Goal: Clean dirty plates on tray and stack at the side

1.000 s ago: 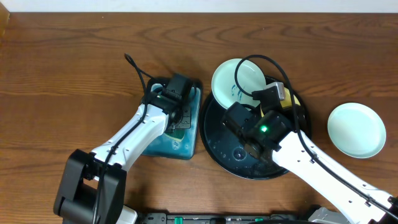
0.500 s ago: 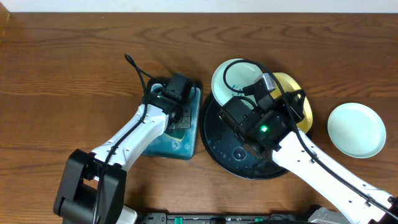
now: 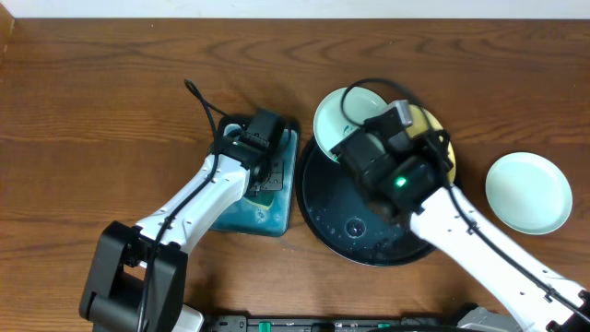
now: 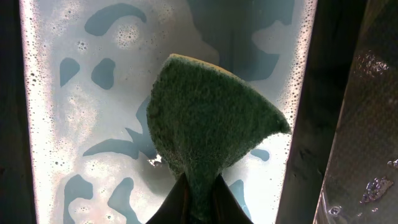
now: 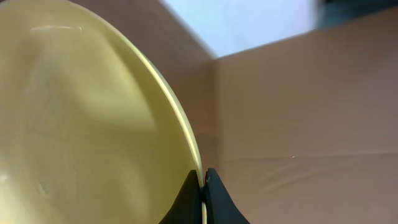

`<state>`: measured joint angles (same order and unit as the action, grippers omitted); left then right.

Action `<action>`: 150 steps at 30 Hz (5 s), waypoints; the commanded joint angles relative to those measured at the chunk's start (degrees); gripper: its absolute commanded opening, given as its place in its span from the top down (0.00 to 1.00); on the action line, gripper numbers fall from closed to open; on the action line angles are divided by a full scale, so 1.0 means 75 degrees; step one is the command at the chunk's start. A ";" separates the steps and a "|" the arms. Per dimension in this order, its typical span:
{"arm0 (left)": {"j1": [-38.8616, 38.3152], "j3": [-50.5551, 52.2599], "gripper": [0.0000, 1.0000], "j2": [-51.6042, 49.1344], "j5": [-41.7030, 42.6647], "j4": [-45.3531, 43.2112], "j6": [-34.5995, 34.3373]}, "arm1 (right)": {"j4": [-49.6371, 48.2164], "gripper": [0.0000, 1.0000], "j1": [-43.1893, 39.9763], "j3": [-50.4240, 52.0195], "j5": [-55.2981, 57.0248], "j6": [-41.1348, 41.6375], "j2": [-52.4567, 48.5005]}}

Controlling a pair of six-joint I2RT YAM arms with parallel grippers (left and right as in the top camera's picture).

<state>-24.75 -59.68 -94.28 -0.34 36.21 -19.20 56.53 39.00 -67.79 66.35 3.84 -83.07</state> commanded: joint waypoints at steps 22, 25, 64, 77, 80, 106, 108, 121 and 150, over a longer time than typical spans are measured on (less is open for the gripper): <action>0.0035 0.0032 0.92 -0.0020 -0.0015 0.0082 0.0131 | -0.0571 0.99 -0.8682 0.0300 -0.9200 0.2847 -0.0015; 0.0035 0.0032 0.92 -0.0020 -0.0015 0.0079 0.0131 | -0.0927 0.99 -0.9314 0.0650 -0.9192 0.2900 -0.0015; 0.0035 0.0032 0.92 -0.0020 -0.0015 0.0079 0.0131 | -0.4164 0.31 -0.8323 0.2186 -1.2479 0.1070 -0.0020; 0.0035 0.0032 0.92 -0.0020 -0.0017 0.0067 0.0131 | -0.1472 0.25 -0.5893 -0.0799 -1.2307 -0.0892 -0.1632; 0.0035 0.0032 0.92 -0.0020 -0.0015 0.0070 0.0131 | -0.1466 0.25 -0.5537 -0.1116 -1.2304 -0.1011 -0.2235; 0.0035 0.0032 0.92 -0.0020 -0.0015 0.0102 0.0131 | -0.3080 0.99 -0.4637 -0.1113 -1.1995 -0.0085 -0.4476; 0.0035 0.0032 0.93 -0.0020 -0.0015 0.0125 0.0131 | -0.2719 0.99 -0.4686 -0.1113 -1.1989 -0.0090 -0.4255; 0.0035 0.0032 0.92 -0.0020 -0.0020 0.0044 0.0131 | 0.0105 0.99 -0.4613 -0.0740 -1.0249 -0.0090 -0.3468; 0.0035 0.0032 0.71 -0.1670 -0.0644 -0.0551 0.0181 | -0.1396 0.99 -0.4444 0.0670 -1.0101 -0.0125 -0.3468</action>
<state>-24.75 -59.72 -103.28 -4.69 31.86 -17.98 46.98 4.12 -64.49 -12.14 3.42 -107.39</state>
